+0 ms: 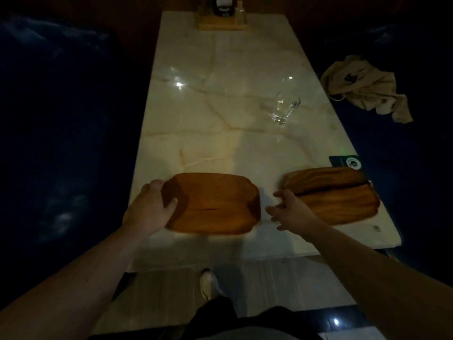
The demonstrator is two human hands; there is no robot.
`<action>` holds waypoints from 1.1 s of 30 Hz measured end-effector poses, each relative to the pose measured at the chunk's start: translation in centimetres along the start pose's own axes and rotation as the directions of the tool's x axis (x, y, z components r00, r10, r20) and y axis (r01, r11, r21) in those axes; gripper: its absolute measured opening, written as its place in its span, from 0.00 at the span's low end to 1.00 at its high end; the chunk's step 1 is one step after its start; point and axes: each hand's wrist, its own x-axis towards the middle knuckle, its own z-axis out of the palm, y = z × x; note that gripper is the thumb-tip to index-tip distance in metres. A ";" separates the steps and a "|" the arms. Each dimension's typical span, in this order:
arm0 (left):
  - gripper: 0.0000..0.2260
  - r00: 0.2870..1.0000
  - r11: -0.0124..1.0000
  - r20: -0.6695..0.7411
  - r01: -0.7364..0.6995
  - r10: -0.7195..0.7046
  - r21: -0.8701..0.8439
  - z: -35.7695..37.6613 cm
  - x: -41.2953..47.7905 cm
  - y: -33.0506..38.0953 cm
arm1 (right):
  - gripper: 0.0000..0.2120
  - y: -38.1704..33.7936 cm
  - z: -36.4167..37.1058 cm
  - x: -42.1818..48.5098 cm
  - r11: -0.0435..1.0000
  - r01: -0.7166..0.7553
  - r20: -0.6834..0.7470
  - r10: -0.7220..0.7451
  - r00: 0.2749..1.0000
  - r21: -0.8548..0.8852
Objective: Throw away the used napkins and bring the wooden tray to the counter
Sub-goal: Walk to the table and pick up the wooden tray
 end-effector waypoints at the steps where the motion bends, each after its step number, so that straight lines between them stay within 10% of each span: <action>1: 0.26 1.000 1.000 0.006 0.022 -0.022 0.008 0.1 0.9 -0.3 | 0.27 -0.2 0.4 0.9 0.999 -0.036 0.014 0.036 0.999 0.019; 11: 0.19 0.950 0.988 0.278 0.154 -0.139 -0.033 1.5 5.5 -2.0 | 0.07 -1.0 2.0 5.9 0.986 -0.163 0.154 0.164 0.974 -0.017; 20: 0.06 0.928 0.892 0.124 0.371 -0.350 -0.258 2.8 3.9 0.1 | 0.15 0.7 -0.9 6.3 1.000 -0.029 0.140 0.028 0.990 0.010; 33: 0.10 0.946 0.872 0.196 0.316 -0.259 -0.375 10.1 3.0 17.2 | 0.14 7.5 -18.8 6.1 0.993 0.095 -0.111 -0.087 0.990 0.065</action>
